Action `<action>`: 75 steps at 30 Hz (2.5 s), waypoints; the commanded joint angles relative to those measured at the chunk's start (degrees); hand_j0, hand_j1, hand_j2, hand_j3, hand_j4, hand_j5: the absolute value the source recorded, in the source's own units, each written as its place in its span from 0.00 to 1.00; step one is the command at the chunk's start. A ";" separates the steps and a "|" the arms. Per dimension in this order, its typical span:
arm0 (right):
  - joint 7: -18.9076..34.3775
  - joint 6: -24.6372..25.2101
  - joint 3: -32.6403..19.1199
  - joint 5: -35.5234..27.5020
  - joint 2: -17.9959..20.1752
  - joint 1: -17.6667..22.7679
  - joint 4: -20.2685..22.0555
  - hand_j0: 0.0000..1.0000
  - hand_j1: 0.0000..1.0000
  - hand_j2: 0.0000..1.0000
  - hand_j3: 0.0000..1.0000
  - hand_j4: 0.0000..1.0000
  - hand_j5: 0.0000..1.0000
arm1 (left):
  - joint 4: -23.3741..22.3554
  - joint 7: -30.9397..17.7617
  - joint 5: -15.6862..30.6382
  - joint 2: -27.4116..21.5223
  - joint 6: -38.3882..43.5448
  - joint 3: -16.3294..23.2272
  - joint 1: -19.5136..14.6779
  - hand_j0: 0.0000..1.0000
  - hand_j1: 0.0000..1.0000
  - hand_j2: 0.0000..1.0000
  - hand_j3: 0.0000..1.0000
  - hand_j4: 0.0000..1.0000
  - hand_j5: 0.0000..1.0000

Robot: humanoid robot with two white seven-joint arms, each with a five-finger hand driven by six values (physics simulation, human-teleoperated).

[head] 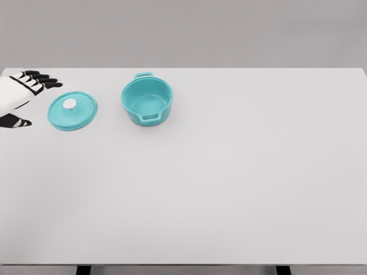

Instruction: Cover the pot with left arm

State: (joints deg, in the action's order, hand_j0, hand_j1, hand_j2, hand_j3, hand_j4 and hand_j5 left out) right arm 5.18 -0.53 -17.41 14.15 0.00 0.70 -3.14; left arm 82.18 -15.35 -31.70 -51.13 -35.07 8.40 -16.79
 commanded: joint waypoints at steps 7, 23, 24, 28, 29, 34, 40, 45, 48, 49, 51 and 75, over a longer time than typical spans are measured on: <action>0.01 0.00 0.00 0.00 0.00 0.00 0.06 1.00 1.00 1.00 1.00 1.00 1.00 | -0.36 -0.20 0.59 -0.11 0.07 -0.05 -0.61 1.00 1.00 1.00 1.00 1.00 1.00; 0.01 0.00 0.00 0.00 0.00 0.00 -0.03 1.00 1.00 1.00 1.00 1.00 1.00 | -8.00 -3.63 -1.89 3.49 0.07 9.16 -13.71 1.00 1.00 1.00 1.00 1.00 1.00; 0.01 0.00 0.00 0.00 0.00 0.00 -0.03 1.00 1.00 1.00 1.00 1.00 1.00 | -10.89 -3.63 0.41 3.49 0.07 11.62 -15.02 1.00 1.00 1.00 1.00 1.00 1.00; 0.01 0.00 0.00 0.00 0.00 0.00 -0.03 1.00 1.00 1.00 1.00 1.00 1.00 | -21.62 -3.72 0.68 6.13 0.07 20.77 -23.20 1.00 1.00 1.00 1.00 1.00 1.00; 0.01 0.00 0.00 0.00 0.00 0.00 0.06 1.00 1.00 1.00 1.00 1.00 1.00 | -22.07 -3.81 0.42 6.31 0.07 20.78 -23.38 1.00 1.00 1.00 1.00 1.00 1.00; 0.01 0.00 0.00 0.00 0.00 0.00 -0.03 1.00 1.00 1.00 1.00 1.00 1.00 | -22.07 -9.25 -0.03 7.36 0.07 21.57 -23.55 1.00 1.00 1.00 1.00 1.00 1.00; 0.01 0.00 0.00 0.00 0.00 0.00 -0.03 1.00 1.00 1.00 1.00 1.00 1.00 | -25.41 -9.96 0.33 7.36 0.07 25.96 -29.62 1.00 1.00 1.00 1.00 1.00 1.00; 0.01 0.00 0.00 0.00 0.00 0.00 -0.03 1.00 1.00 1.00 1.00 1.00 1.00 | -27.51 -9.87 0.68 7.54 0.07 28.42 -31.82 0.94 0.94 0.94 0.94 0.94 0.94; 0.01 0.00 0.00 0.00 0.00 0.00 -0.03 1.00 1.00 1.00 1.00 1.00 1.00 | -32.43 -9.87 0.68 9.55 0.07 30.62 -34.10 0.94 0.94 0.94 0.94 0.94 0.94; 0.01 0.00 0.00 0.00 0.00 0.00 -0.03 1.00 1.00 1.00 1.00 1.00 1.00 | -33.58 -9.78 0.68 10.61 0.07 30.80 -34.45 0.94 0.94 0.94 0.94 0.94 0.94; 0.01 0.00 0.00 0.00 0.00 0.00 -0.02 1.00 1.00 1.00 1.00 1.00 1.00 | -33.93 -9.78 0.85 11.14 0.07 30.71 -34.45 0.94 0.94 0.94 0.94 0.94 0.94; 0.01 0.00 0.00 0.00 0.00 0.00 -0.03 1.00 1.00 1.00 1.00 1.00 1.00 | -40.08 -9.52 1.47 14.74 0.07 30.53 -34.01 0.88 0.88 0.88 0.88 0.88 0.88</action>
State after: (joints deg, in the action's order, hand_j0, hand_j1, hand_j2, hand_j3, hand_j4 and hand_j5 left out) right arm 5.18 -0.53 -17.41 14.15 0.00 0.70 -3.15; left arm 42.28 -24.93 -30.56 -36.46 -35.13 39.12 -50.80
